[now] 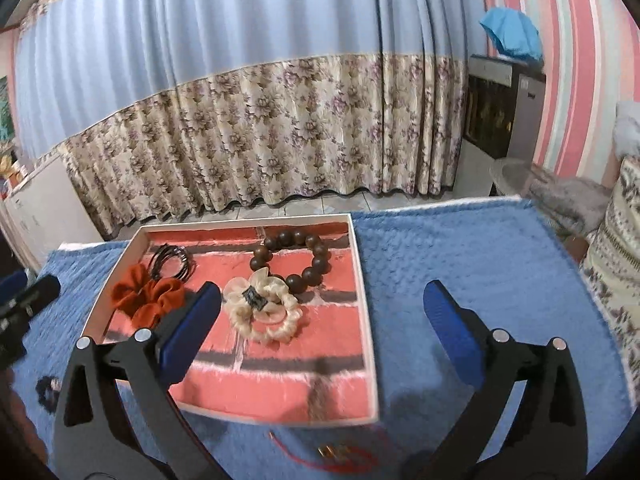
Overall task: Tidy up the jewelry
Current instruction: 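Withdraw both tools and move the right tool toward the black hair claw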
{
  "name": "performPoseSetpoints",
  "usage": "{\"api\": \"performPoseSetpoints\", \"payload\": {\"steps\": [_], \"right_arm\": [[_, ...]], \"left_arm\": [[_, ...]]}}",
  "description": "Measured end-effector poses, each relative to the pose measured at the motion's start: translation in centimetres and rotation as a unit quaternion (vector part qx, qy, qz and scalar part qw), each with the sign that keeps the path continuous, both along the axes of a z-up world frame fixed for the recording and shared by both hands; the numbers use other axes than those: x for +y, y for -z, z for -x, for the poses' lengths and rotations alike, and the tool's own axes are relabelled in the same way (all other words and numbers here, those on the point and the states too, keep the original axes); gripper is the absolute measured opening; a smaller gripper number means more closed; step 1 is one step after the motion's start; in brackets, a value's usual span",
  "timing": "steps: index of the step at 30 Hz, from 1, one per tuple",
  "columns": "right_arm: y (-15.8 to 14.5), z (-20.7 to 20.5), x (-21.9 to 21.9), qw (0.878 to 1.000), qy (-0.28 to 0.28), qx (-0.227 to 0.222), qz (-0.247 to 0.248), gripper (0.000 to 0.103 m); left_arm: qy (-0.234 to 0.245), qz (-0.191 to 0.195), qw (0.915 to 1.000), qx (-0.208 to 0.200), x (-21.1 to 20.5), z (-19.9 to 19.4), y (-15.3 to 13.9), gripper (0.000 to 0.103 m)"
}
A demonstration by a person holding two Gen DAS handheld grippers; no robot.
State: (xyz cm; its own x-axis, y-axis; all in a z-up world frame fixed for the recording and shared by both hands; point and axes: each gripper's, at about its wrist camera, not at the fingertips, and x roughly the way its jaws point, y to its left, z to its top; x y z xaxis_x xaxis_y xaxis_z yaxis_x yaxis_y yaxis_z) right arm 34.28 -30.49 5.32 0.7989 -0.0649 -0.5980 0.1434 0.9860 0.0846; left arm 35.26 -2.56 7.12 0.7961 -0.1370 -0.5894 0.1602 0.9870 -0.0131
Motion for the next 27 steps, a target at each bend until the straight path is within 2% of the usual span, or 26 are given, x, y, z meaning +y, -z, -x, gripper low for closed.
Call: {"api": "performPoseSetpoints", "payload": {"steps": [5,14,19,24,27], "right_arm": [[-1.2,4.0,-1.5,1.0,-0.001,0.008,0.015,0.099],[-1.9,10.9,-3.8,0.999,0.007,-0.008,0.047,0.099],[-0.4,12.3,-3.9,0.998,0.015,0.001,0.058,0.099],[2.0,13.0,-4.9,0.999,0.036,0.012,0.023,0.099],[3.4,13.5,-4.6,0.999,0.037,0.021,0.032,0.099]], "left_arm": [[-0.009,0.007,0.9999,0.006,0.6,3.1,-1.1,0.097],[-0.007,0.016,0.9996,0.02,0.1,7.5,-0.7,0.097],[0.0,0.013,0.9998,0.015,-1.1,9.5,0.1,0.097],[0.021,0.02,0.9987,0.041,-2.2,10.3,1.8,0.097],[0.024,0.02,0.9981,0.052,-2.6,10.6,3.1,0.097]]}}
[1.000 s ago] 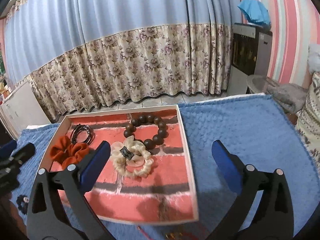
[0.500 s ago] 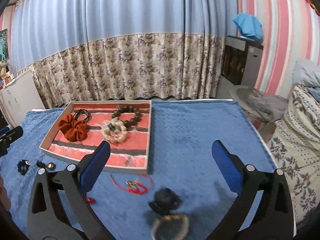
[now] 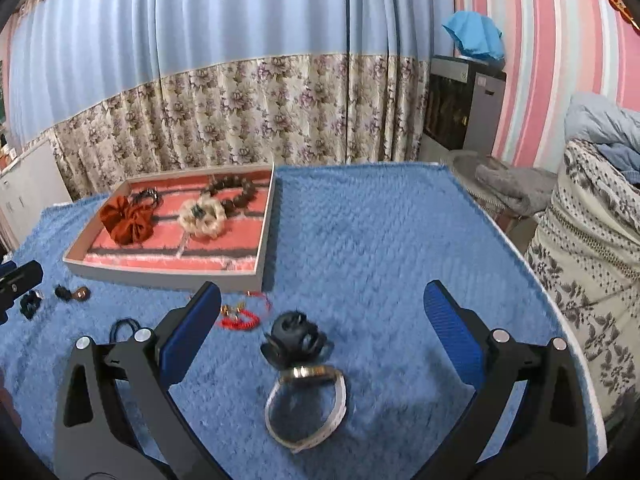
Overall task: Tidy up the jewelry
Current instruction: 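Withdraw both tools and move the right tool toward the black hair claw, then grasp the black hair claw with the right tool while the left tool grasps the black hair tie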
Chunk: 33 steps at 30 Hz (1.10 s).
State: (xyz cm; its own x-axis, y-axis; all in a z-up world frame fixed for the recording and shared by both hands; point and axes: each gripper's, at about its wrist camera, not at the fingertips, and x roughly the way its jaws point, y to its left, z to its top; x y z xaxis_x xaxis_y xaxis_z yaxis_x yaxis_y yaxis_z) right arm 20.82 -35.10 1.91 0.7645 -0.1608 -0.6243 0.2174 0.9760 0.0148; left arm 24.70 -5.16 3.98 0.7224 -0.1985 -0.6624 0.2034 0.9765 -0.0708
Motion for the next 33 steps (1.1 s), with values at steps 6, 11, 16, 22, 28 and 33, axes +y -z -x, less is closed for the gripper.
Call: {"api": "performPoseSetpoints", "payload": {"steps": [6,11,16,22,28,33], "right_arm": [[1.7,0.2,-0.2,1.0,0.002,0.015,0.01,0.099],[2.6,0.0,-0.4,0.999,0.009,0.025,0.024,0.098],[4.2,0.3,-0.5,0.999,0.011,0.039,0.02,0.098],[4.5,-0.6,-0.3,0.999,0.005,0.049,0.021,0.098],[5.3,-3.3,1.0,0.996,-0.019,0.074,0.046,0.09],[6.7,-4.6,1.1,0.994,-0.028,0.098,0.04,0.081]], "left_arm": [[0.006,-0.004,0.9998,0.019,-0.8,-0.1,2.3,0.097],[0.008,-0.023,0.9995,0.018,-1.5,0.0,3.5,0.097],[0.015,-0.033,0.999,0.025,-2.0,-0.1,5.2,0.097],[0.024,-0.024,0.9988,0.035,-2.2,-0.9,6.0,0.097],[0.038,-0.035,0.9977,0.045,-3.5,-2.2,6.5,0.097],[0.046,-0.034,0.9966,0.06,-4.0,-2.7,7.9,0.096]]}}
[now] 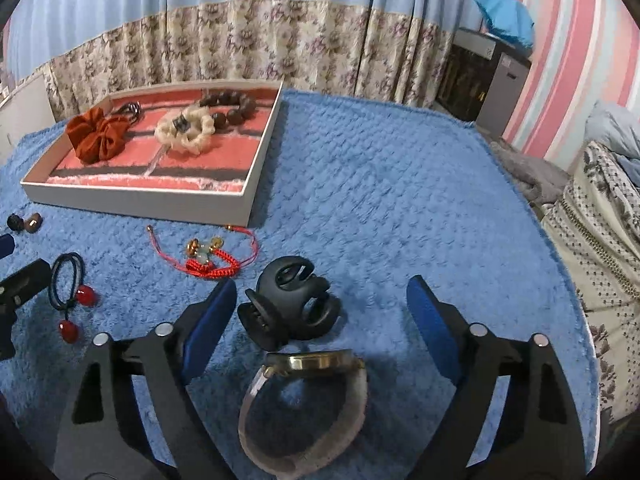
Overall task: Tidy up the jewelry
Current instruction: 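Grasp the black hair claw with the right tool while the left tool grasps the black hair tie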
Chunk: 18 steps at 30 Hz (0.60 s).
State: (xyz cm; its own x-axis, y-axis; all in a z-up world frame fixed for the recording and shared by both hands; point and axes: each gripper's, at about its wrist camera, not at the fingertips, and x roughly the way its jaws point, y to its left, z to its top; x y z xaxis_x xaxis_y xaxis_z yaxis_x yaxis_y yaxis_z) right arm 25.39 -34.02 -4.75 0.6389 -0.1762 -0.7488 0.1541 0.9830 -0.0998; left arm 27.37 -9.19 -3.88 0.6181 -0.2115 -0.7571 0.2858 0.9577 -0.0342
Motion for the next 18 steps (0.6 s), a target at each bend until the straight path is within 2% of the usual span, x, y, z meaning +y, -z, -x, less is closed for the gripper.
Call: {"api": "performPoseSetpoints", "payload": {"steps": [2,6,9,13,17,18], "right_arm": [[0.2,-0.2,0.1,1.0,-0.005,0.004,-0.004,0.074],[0.4,-0.5,0.2,1.0,-0.011,0.006,-0.015,0.068],[0.6,-0.5,0.1,1.0,-0.013,0.005,-0.023,0.062],[0.9,-0.7,0.3,0.999,-0.016,0.006,-0.031,0.057],[1.1,-0.8,0.8,0.999,-0.021,0.002,-0.028,0.052],[1.1,-0.7,0.9,0.999,-0.02,0.0,-0.026,0.051]], "left_arm": [[0.003,0.0,1.0,0.001,-0.1,-0.1,0.2,0.096],[0.01,0.002,0.9999,0.003,-0.1,-0.3,0.5,0.08],[0.008,0.007,0.9999,0.006,0.1,-0.4,0.9,0.076],[0.012,0.015,0.9996,0.02,0.5,-1.0,1.4,0.059],[0.016,0.019,0.9994,0.026,0.7,-1.1,1.9,0.058],[0.017,0.019,0.9994,0.024,0.7,-1.1,1.9,0.054]]}}
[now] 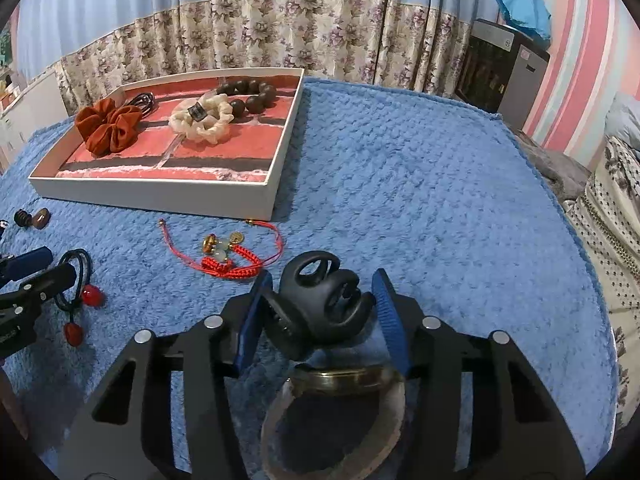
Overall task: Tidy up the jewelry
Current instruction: 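Grasp the black hair claw with the right tool while the left tool grasps the black hair tie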
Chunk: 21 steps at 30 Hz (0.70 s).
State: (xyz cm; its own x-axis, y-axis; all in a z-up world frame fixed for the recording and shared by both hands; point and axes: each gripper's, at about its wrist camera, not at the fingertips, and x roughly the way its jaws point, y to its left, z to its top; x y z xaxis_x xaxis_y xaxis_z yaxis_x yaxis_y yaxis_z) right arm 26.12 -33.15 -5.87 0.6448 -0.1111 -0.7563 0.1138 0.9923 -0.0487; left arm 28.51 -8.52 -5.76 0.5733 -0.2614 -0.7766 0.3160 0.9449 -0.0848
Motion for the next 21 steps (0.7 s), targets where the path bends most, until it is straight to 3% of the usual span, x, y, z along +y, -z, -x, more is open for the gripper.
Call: {"api": "performPoseSetpoints", "payload": {"steps": [1,8,16,21], "right_arm": [[0.02,0.02,0.04,1.0,0.0,-0.001,0.001,0.051],[0.21,0.13,0.17,1.0,0.0,-0.005,0.006,0.051],[0.14,0.14,0.06,1.0,0.001,-0.01,0.006,0.051],[-0.01,0.43,-0.45,1.0,0.005,-0.015,-0.002,0.051]], "left_arm": [[0.002,-0.001,1.0,0.0,-0.09,-0.04,0.03,0.049],[0.014,-0.012,0.9998,-0.005,-0.82,-0.35,0.32,0.046],[0.007,-0.003,0.9999,-0.009,-0.28,-0.5,0.3,0.009],[0.012,0.001,0.9998,-0.015,-0.35,-0.2,0.16,0.005]]}}
